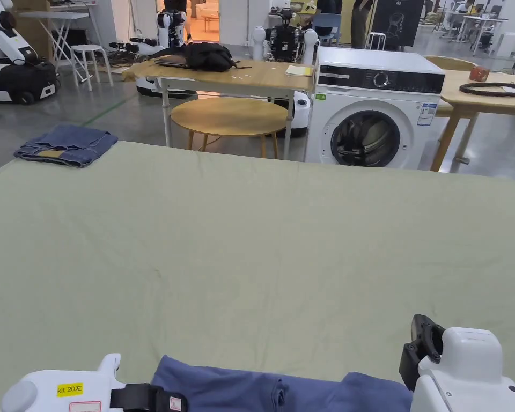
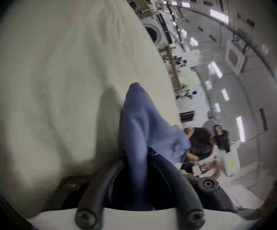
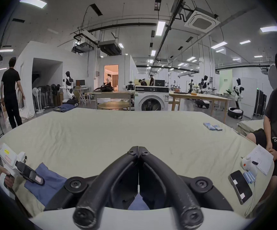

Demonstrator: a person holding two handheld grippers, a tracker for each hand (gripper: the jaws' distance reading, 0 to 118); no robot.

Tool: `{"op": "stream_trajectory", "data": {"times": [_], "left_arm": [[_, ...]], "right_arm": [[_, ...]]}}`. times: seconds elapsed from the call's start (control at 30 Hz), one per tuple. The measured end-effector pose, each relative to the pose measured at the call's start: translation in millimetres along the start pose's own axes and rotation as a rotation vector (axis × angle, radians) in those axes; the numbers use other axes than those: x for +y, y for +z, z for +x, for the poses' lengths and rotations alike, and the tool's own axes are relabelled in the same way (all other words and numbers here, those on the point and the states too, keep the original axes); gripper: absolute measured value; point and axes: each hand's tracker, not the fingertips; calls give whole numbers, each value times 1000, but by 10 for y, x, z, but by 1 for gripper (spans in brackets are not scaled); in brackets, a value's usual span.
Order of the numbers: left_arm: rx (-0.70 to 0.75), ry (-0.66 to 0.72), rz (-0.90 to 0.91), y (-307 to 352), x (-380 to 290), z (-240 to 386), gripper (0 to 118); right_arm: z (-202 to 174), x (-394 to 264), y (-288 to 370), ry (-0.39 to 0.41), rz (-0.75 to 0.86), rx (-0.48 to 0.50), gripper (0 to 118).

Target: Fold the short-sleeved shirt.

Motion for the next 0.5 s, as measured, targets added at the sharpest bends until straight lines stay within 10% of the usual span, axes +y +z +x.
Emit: {"op": "stream_trajectory", "data": {"times": [0.5], "left_arm": [[120,-137,173,1115,76,757,2]], "right_arm": [[8,8,-42,7,-17,5,0]]}}
